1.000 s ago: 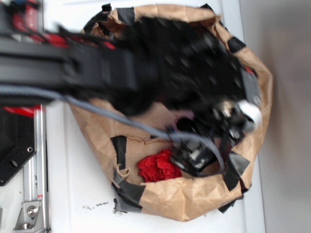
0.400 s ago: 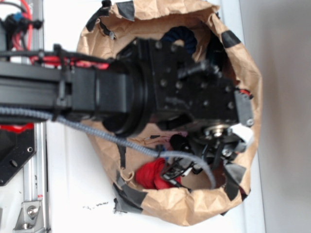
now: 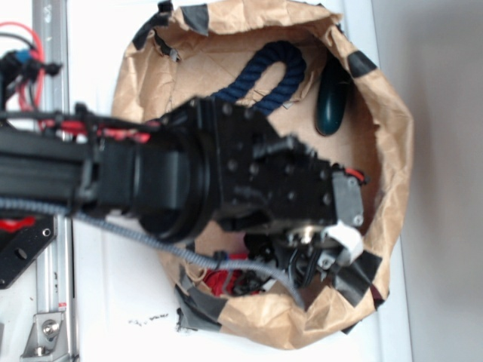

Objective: Grab the black box.

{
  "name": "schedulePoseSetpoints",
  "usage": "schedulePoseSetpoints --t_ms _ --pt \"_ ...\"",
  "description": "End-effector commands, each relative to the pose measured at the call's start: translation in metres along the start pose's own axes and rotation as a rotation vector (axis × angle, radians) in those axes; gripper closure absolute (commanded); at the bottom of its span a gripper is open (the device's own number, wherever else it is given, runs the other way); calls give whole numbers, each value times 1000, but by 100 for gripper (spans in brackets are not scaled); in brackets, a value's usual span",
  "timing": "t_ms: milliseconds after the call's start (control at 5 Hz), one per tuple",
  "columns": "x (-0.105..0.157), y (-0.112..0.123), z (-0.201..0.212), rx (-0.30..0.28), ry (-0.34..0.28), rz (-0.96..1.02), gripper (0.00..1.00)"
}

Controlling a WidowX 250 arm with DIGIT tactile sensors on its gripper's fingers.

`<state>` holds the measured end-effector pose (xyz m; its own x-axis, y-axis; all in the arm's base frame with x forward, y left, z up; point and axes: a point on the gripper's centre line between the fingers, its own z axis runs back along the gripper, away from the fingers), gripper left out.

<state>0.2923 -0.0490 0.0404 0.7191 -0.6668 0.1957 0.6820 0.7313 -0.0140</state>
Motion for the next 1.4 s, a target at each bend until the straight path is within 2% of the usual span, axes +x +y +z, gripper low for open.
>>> schedulePoseSetpoints --t_ms 0,200,400,600,800,1000,1200 --pt "31 -11 -7 50 -52 -97 0" --pt "38 -5 -29 26 -30 -99 0" --pt "33 -3 -24 3 -52 -62 100" --pt "14 5 15 30 -65 48 100" --pt "-25 22 71 40 -39 303 100" --pt "-55 42 113 53 -50 537 100" --pt "-44 40 144 98 -15 657 100"
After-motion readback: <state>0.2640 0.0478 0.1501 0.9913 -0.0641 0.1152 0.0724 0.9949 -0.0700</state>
